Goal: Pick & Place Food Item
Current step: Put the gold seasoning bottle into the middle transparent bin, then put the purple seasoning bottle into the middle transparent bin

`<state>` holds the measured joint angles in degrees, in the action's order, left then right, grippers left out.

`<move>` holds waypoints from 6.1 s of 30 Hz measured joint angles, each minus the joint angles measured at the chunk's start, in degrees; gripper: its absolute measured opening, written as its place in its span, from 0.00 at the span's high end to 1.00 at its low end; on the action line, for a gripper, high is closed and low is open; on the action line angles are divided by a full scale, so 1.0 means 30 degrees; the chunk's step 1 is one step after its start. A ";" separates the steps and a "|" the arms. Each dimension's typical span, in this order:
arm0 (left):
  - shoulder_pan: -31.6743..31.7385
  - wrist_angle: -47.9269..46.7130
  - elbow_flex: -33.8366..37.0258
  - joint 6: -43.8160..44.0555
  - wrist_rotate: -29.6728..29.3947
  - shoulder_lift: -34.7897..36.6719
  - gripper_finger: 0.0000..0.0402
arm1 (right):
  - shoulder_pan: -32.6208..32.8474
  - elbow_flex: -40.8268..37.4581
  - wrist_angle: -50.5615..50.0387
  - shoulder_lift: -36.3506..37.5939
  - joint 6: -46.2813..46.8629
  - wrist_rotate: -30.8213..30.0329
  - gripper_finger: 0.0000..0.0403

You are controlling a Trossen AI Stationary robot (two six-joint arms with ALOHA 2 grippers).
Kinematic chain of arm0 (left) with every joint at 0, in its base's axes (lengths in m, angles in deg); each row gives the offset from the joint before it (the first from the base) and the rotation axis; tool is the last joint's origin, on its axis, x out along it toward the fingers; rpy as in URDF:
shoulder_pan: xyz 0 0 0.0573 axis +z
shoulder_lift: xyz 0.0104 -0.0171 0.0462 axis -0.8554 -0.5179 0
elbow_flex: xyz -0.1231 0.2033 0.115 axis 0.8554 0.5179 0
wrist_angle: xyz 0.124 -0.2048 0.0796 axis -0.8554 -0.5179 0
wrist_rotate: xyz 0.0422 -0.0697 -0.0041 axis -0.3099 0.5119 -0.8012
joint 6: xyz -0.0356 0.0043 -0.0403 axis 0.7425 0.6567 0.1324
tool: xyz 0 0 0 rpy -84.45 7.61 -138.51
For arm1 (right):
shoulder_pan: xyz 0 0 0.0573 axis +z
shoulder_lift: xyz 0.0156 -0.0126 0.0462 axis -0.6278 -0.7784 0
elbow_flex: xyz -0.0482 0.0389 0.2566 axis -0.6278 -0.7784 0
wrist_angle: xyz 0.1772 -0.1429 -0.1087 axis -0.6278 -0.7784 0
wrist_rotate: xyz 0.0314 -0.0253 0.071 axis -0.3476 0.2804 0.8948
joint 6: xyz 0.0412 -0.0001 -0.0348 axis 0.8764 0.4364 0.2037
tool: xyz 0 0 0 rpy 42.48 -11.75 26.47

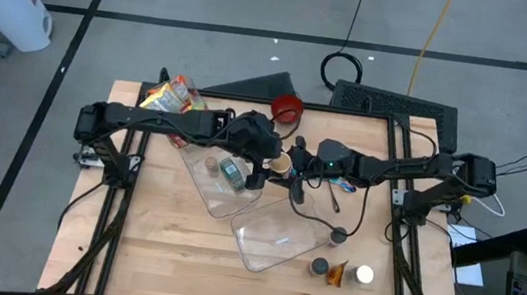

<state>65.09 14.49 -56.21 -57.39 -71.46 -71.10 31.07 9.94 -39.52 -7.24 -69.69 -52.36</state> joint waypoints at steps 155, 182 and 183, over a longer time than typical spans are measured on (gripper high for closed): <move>-0.0850 0.6833 1.6244 0.5974 -0.6084 1.2368 0.06 | 0.6593 -0.1975 -1.6417 1.4391 0.6223 -0.0347 0.17; -0.0850 0.9180 1.6276 0.6556 -0.6309 1.2014 0.06 | 1.3772 -0.6268 -2.0502 1.1675 1.4753 -0.6932 0.17; -0.0850 0.9180 1.6276 0.6563 -0.6309 1.2014 0.06 | 1.3772 -0.6729 -1.9538 1.1679 1.4357 -0.6768 0.17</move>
<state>62.53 42.03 -7.38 -37.70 -90.39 -35.06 72.39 -10.25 -98.14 27.80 -26.62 -72.66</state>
